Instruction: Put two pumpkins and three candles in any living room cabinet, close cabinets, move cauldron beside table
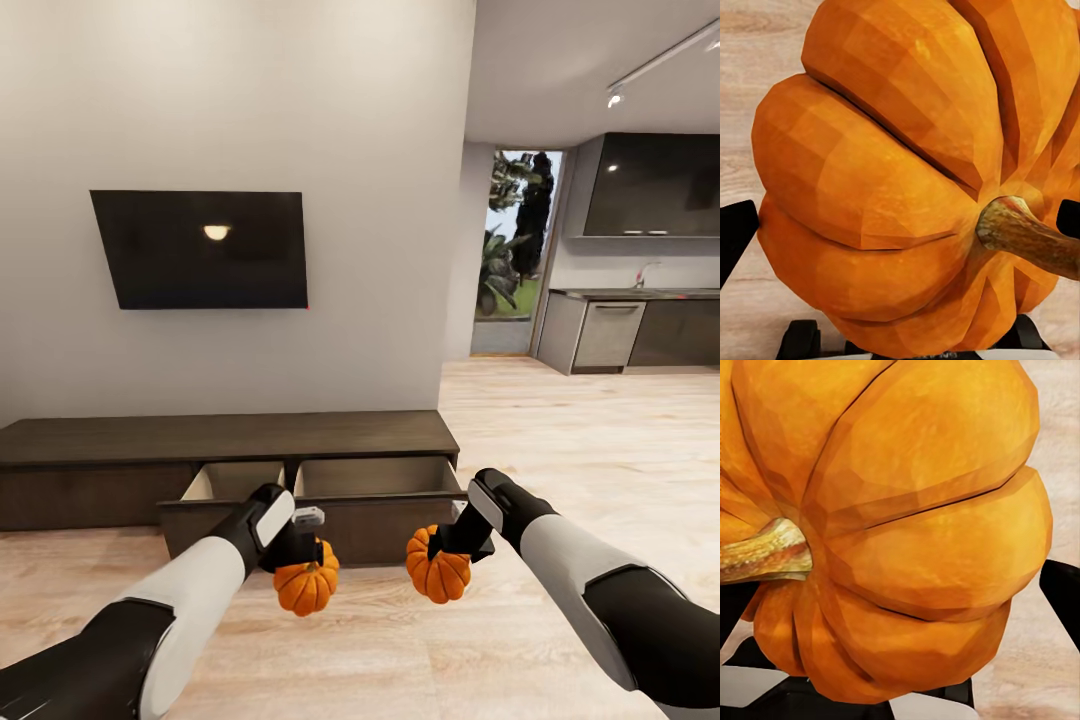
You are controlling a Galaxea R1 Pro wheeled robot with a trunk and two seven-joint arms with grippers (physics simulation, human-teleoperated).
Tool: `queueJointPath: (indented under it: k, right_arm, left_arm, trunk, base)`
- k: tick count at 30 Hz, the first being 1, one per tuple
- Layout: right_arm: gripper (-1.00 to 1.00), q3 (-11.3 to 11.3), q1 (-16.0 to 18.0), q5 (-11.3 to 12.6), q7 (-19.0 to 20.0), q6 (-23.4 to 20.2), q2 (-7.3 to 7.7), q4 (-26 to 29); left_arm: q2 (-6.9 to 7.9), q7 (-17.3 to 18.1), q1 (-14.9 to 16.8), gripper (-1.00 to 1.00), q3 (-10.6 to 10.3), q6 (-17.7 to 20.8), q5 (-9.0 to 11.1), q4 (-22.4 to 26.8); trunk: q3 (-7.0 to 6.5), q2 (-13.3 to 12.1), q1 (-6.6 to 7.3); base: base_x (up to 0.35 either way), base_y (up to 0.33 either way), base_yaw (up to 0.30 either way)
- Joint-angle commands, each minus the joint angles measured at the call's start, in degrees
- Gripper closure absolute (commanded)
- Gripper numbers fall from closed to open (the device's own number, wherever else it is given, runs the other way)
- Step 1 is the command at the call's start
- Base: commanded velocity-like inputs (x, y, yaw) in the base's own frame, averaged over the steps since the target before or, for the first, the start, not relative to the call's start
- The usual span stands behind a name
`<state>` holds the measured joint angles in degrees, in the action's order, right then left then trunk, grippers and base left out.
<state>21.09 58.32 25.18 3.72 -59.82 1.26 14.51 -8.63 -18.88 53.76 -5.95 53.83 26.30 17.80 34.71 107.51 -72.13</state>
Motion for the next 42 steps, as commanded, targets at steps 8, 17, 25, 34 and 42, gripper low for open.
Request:
queueJointPath:
  k: [8,17,25,34,42]
  right_arm:
    - [1.00,0.44,0.04,0.04,0.52,-0.18,0.06,0.08]
    - [1.00,0.44,0.04,0.07,0.50,-0.18,0.06,0.08]
    - [1.00,0.44,0.04,0.10,0.47,-0.18,0.06,0.08]
    - [1.00,0.44,0.04,0.11,0.50,-0.18,0.06,0.08]
    - [1.00,0.43,0.04,0.11,0.50,-0.18,0.06,0.08]
  left_arm:
    - [-0.13,-0.20,0.03,1.00,-0.44,-0.20,0.68,-0.29]
    - [-0.70,-0.20,0.03,1.00,-0.43,-0.22,0.68,-0.47]
    - [-0.82,-0.20,0.03,1.00,-0.46,-0.22,0.68,-0.57]
    - [-0.86,-0.20,0.03,1.00,-0.47,-0.22,0.68,-0.62]
    - [-1.09,-0.20,0.03,1.00,-0.47,-0.24,0.68,-0.64]
  trunk:
    - [0.06,0.03,0.01]
    - [0.06,0.03,0.01]
    - [0.06,0.03,0.01]
    - [0.06,0.03,0.01]
    - [0.06,0.03,0.01]
  base:
    - [0.169,0.000,0.000]
    - [0.327,0.000,0.000]
    - [0.337,0.000,0.000]
    - [0.337,0.000,0.000]
    - [0.303,0.000,0.000]
